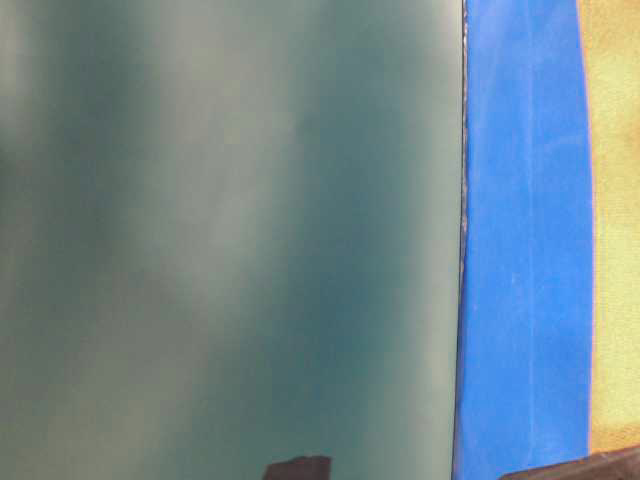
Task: Fold the orange towel.
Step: 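Release the corners and lift both grippers away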
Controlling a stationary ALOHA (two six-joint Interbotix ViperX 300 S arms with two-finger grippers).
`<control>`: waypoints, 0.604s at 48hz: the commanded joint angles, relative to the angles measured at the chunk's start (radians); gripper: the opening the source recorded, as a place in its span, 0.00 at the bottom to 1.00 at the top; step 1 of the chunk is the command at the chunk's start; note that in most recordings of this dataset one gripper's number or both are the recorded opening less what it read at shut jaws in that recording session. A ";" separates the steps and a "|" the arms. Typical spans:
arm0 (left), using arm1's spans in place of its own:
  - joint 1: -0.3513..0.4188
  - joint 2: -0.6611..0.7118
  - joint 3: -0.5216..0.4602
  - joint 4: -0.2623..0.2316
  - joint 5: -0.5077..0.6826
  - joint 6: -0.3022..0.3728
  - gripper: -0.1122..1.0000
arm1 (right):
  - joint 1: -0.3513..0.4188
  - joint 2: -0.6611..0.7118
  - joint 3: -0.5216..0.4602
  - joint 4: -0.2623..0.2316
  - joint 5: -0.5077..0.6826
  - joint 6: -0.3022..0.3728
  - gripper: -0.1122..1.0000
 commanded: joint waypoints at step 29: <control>0.186 -0.189 0.012 0.000 0.057 0.120 0.69 | -0.293 -0.195 -0.025 -0.172 0.078 -0.032 0.62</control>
